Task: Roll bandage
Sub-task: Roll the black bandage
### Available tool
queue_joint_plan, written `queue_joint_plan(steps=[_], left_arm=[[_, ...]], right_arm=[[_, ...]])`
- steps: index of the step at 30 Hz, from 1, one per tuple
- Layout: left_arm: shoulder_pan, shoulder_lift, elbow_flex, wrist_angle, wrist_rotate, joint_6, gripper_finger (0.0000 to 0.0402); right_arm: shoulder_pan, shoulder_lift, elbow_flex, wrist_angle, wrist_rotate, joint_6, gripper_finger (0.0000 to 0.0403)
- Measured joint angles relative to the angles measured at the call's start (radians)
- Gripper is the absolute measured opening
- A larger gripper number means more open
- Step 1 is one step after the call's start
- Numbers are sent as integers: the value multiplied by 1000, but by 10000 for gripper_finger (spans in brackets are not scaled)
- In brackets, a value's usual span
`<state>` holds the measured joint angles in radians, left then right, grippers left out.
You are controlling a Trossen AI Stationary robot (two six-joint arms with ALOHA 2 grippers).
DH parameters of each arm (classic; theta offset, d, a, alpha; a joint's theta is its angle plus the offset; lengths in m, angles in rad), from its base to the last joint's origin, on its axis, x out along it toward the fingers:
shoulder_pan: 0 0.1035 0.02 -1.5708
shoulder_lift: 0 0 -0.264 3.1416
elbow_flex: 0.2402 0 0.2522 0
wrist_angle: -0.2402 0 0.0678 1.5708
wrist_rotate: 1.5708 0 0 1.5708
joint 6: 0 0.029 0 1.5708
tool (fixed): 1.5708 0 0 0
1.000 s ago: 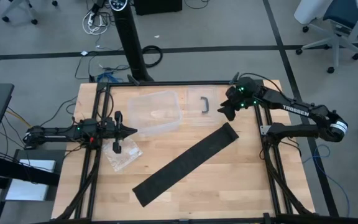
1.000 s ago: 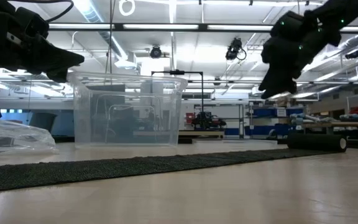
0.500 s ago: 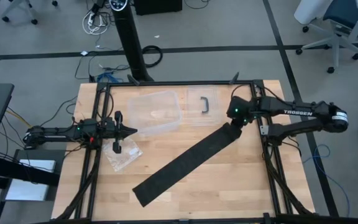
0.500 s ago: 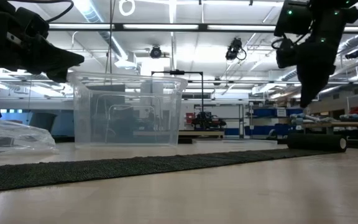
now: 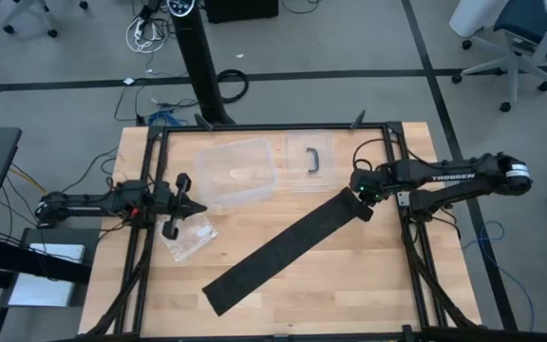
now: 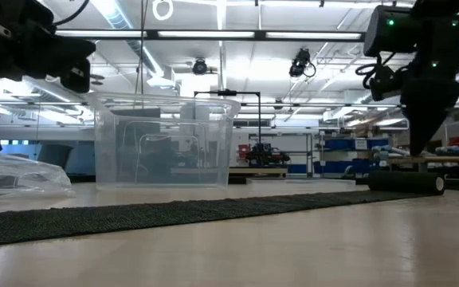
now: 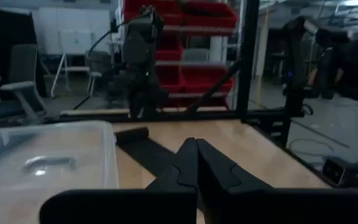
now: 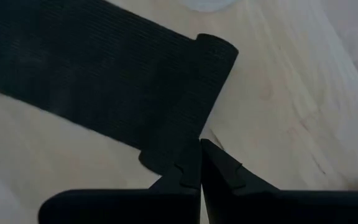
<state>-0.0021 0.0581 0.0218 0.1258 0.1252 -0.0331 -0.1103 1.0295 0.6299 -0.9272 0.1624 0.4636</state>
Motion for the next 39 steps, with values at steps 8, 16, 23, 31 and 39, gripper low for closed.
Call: queue_joint_plan(steps=[8,16,23,31,39], left_arm=[[-1,145,5,-18,-44,-53,4],[-103,473,167,9,16,-75,1],[-186,859,409,-93,-48,4,1],[-258,1202,701,-180,-93,126,0],[-258,1383,881,-451,-165,164,0]], right_arm=[[31,74,-8,53,10,14,1],[50,118,18,95,19,6,0],[50,118,36,86,27,-3,0],[51,117,36,73,27,-3,0],[51,116,36,72,28,-12,0]])
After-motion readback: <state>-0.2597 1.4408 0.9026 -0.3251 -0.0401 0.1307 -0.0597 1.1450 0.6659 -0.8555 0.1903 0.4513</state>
